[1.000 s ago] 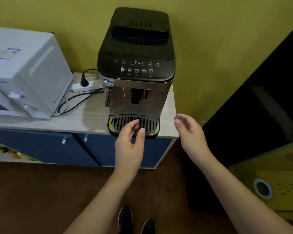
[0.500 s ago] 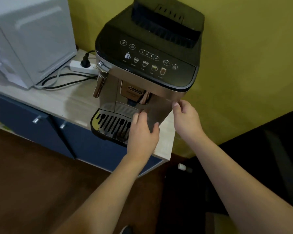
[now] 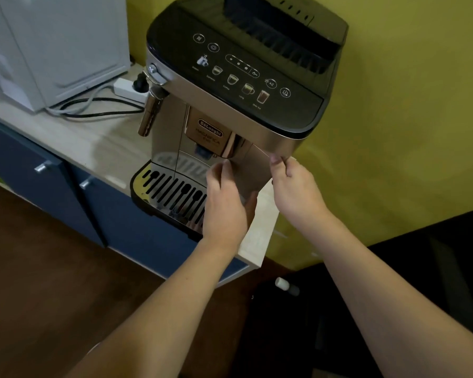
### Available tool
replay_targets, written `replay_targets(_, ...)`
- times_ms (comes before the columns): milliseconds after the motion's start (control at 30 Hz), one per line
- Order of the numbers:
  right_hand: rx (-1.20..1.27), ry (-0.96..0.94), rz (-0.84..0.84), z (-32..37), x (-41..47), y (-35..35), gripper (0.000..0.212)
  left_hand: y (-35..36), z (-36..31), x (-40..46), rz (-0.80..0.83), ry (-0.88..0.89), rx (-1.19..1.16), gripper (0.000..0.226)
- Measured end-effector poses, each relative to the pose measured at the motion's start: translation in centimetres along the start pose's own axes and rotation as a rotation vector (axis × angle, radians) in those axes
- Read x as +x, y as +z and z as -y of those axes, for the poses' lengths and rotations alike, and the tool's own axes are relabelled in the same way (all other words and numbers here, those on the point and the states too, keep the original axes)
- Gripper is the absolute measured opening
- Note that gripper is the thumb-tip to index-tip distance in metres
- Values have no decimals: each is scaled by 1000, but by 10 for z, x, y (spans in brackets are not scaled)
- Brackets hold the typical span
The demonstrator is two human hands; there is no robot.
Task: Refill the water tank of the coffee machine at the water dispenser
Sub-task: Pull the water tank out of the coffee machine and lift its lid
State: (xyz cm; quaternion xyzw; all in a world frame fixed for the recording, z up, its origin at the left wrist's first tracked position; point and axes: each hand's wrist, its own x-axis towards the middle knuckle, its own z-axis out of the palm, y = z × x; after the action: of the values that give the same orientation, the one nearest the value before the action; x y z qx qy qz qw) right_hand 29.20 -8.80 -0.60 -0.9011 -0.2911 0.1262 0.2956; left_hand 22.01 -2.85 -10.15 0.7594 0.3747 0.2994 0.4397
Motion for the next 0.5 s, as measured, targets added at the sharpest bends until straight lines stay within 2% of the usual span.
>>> replay_targets(333, -118, -25, -124, 1, -3, 10, 45, -6, 0, -2, 20, 14, 45, 65)
replay_targets(500, -161, -42, -160, 0, -1, 13, 42, -6, -3, -2, 26, 12, 64, 66)
